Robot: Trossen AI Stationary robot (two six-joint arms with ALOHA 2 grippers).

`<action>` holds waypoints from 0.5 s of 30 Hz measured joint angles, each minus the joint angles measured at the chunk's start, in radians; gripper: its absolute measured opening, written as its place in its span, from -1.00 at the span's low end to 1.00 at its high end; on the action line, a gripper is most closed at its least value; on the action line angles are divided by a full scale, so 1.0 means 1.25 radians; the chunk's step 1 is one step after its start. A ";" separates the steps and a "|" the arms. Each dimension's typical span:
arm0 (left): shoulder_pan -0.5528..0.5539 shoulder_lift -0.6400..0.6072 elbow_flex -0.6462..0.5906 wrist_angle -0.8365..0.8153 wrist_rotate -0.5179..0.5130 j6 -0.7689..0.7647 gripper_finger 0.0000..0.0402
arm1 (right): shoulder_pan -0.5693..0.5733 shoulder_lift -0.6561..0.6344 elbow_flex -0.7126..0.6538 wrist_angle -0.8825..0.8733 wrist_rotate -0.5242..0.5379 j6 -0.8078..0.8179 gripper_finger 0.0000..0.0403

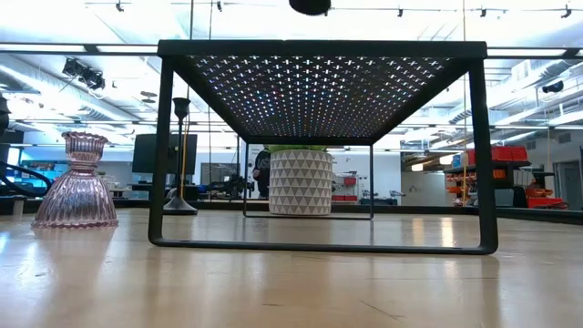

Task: Pick & Place candle stick holders
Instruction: Put the black candle holder in the middle on the shelf

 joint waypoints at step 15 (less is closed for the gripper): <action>0.007 -0.008 0.000 0.023 -0.070 0.054 -0.55 | 0.003 0.018 -0.001 0.055 -0.089 0.047 -1.00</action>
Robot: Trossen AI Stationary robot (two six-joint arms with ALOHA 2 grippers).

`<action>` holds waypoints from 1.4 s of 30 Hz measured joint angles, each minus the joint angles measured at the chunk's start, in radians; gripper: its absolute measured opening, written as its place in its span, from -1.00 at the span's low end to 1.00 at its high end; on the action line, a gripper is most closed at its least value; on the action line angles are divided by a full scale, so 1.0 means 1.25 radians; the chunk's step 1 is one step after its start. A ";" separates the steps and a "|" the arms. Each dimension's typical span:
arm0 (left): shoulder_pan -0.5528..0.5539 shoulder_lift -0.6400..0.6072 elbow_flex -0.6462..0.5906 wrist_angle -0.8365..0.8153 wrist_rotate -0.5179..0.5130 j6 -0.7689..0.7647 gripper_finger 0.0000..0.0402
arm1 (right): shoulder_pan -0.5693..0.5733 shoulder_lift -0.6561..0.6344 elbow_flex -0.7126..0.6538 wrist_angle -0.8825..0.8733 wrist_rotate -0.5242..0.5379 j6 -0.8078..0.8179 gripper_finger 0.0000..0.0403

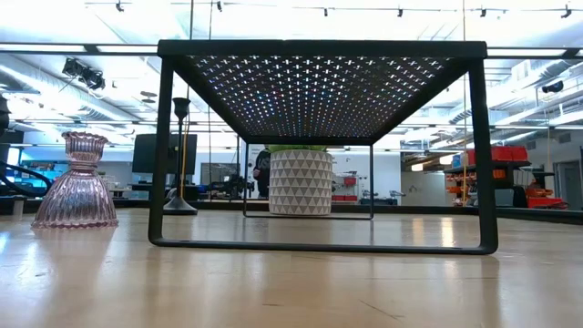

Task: Pick & Place candle stick holders
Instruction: Put the black candle holder in the middle on the shelf

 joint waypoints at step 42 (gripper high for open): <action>0.096 0.018 -0.108 -0.057 -0.069 0.011 -0.94 | 0.002 -0.034 -0.001 -0.173 -0.017 0.001 -0.47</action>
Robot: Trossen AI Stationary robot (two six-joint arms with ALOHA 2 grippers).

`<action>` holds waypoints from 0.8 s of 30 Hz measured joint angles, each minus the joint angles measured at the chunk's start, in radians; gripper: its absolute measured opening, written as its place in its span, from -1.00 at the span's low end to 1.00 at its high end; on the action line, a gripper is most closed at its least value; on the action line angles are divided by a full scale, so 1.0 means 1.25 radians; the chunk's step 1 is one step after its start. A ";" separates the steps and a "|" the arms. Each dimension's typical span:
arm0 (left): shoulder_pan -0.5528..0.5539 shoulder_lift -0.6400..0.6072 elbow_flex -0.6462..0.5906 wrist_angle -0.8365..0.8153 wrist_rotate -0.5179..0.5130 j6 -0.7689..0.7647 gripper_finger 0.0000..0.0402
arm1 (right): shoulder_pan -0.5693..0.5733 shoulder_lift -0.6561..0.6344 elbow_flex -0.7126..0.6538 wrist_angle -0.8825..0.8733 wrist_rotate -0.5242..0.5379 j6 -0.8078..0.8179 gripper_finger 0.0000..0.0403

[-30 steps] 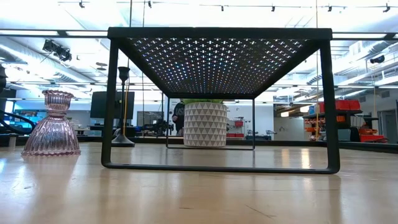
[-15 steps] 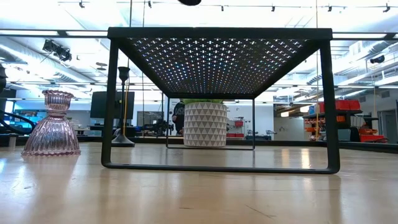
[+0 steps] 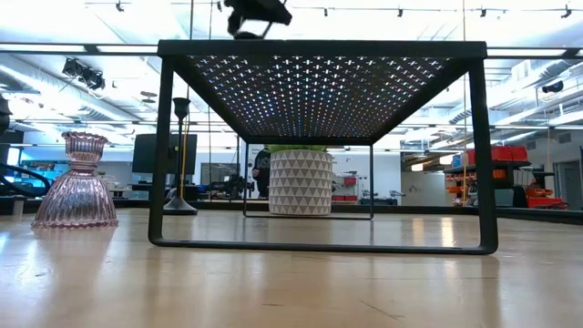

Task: Pick & Place candle stick holders
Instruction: Put the black candle holder in the middle on the shelf

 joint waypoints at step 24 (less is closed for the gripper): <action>0.053 0.027 -0.571 1.012 0.093 -0.011 -0.94 | 0.035 -0.098 0.001 -0.067 0.089 0.041 -0.76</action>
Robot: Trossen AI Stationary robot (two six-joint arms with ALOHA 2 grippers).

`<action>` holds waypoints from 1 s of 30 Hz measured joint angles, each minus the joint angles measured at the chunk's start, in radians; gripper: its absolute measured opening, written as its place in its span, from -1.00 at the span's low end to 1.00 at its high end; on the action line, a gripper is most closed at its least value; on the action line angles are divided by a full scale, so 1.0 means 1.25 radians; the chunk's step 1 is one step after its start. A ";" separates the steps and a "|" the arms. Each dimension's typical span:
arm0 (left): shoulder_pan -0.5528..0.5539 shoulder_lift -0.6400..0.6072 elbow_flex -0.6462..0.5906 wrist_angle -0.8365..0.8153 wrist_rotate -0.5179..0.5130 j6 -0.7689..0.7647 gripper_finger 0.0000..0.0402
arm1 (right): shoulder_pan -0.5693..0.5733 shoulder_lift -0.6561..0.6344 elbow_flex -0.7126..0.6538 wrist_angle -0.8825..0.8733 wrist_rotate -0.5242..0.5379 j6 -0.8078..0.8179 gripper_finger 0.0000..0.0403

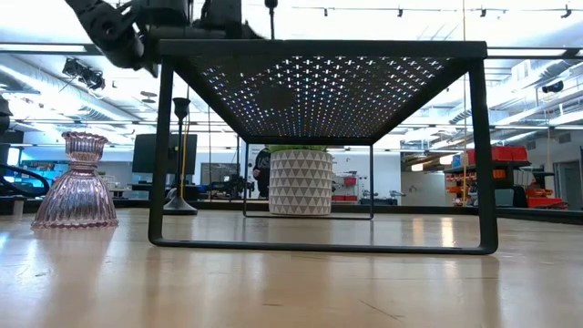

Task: Pick & Place candle stick holders
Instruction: Put the black candle holder in the middle on the shelf

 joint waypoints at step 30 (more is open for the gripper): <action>-0.003 0.134 0.054 0.005 0.075 -0.051 -0.79 | 0.000 0.001 0.000 -0.016 0.000 -0.001 -0.76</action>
